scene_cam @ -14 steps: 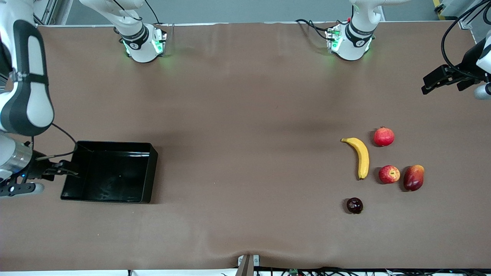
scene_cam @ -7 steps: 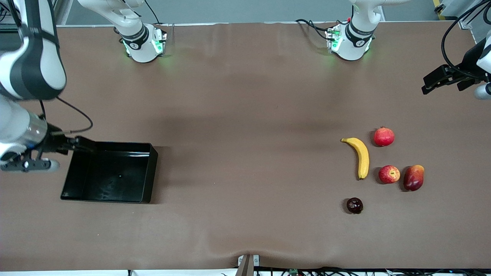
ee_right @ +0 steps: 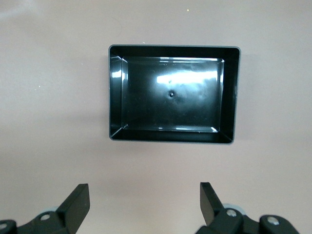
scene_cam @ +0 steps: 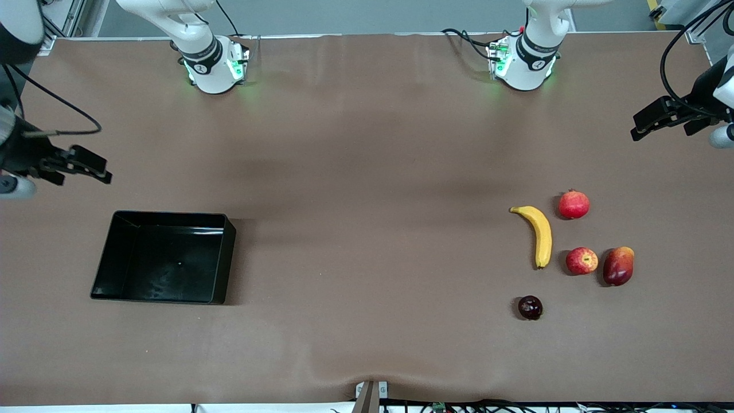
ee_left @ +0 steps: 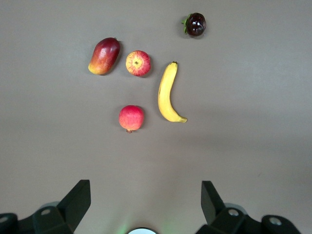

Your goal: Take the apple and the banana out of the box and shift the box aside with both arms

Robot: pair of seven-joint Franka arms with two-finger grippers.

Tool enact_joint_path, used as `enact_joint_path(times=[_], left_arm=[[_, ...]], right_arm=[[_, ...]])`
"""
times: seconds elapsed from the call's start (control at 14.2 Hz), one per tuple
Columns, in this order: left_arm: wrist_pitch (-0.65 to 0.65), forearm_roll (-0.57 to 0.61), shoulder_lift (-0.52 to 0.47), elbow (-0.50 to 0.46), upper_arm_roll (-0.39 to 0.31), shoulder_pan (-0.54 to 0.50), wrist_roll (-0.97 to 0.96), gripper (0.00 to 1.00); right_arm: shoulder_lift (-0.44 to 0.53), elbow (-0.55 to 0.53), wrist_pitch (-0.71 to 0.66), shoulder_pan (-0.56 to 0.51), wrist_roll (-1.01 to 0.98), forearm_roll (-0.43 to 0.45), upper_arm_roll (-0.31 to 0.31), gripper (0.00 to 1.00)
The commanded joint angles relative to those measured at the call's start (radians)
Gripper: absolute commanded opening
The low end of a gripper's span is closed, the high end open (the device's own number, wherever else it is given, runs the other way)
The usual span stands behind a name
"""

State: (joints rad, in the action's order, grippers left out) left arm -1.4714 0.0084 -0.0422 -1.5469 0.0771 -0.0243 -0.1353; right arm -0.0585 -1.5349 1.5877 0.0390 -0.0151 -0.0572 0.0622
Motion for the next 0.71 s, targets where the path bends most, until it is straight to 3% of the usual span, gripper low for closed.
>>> enact_joint_path(times=[0.0,0.28,0.63], left_arm=[[0.000,-0.008,-0.027,-0.018,0.000,-0.003,-0.006,1.00],[0.000,-0.008,-0.034,-0.021,0.000,-0.003,-0.004,1.00],[0.000,-0.008,-0.039,-0.021,0.000,-0.005,-0.004,1.00]], right_arm=[[-0.004,0.067,-0.083,-0.011,0.014,0.013,-0.005,1.00],[0.049,0.061,-0.112,-0.021,0.015,0.040,-0.005,1.00],[0.062,0.055,-0.161,-0.096,0.015,0.042,-0.051,1.00]])
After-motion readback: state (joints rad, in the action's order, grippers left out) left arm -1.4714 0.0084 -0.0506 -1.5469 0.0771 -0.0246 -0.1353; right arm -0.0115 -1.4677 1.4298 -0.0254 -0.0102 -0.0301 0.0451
